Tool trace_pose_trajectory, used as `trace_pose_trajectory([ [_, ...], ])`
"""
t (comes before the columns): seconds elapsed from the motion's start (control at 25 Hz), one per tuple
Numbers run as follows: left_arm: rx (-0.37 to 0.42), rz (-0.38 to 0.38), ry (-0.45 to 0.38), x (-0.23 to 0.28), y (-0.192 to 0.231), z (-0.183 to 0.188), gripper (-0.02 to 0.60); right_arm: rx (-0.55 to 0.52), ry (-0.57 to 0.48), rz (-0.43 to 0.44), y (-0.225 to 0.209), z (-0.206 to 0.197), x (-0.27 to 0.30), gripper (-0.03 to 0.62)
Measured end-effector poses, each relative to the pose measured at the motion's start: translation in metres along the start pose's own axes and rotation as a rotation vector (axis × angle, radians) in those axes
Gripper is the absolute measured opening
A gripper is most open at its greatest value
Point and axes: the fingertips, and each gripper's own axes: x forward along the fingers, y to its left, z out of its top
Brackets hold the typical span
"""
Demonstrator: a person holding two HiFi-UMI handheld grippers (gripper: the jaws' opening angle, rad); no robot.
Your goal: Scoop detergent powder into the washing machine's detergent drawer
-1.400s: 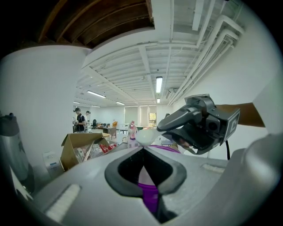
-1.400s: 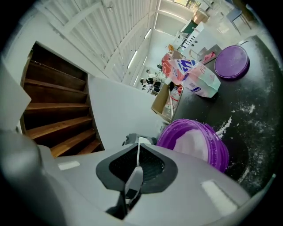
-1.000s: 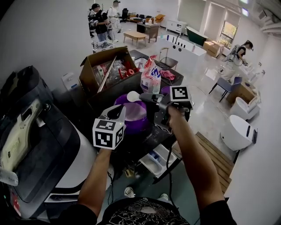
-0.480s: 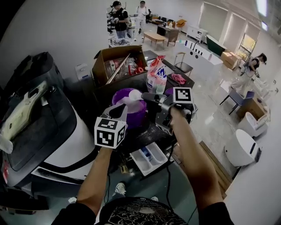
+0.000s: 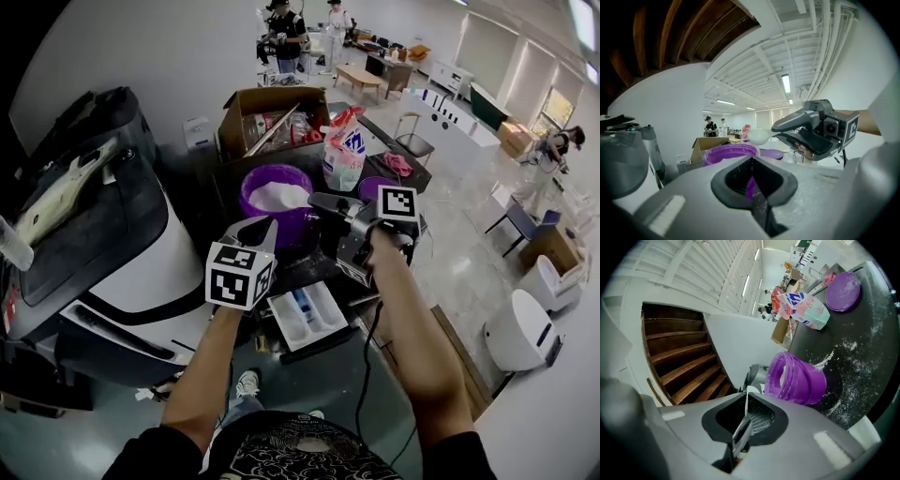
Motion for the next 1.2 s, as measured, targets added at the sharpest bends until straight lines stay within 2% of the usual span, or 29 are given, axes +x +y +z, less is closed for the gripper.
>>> trace_pose_trajectory([
  [0.24,-0.009,0.051,0.016,-0.024,-0.021,-0.016,0.0,0.004,0.05,0.005,-0.008,-0.028,-0.018,0.038],
  [0.68,-0.026,0.115,0.05,-0.058,-0.043,-0.051,0.0,-0.066,0.132,-0.027,-0.031,-0.081,-0.042,0.038],
  [0.92,-0.037,0.118,0.081,-0.071,-0.051,-0.067,0.0,-0.137,0.168,-0.077,-0.05,-0.106,-0.049,0.038],
  [1.2,-0.045,0.088,0.114,-0.078,-0.056,-0.087,0.0,-0.146,0.178,-0.121,-0.073,-0.129,-0.057,0.038],
])
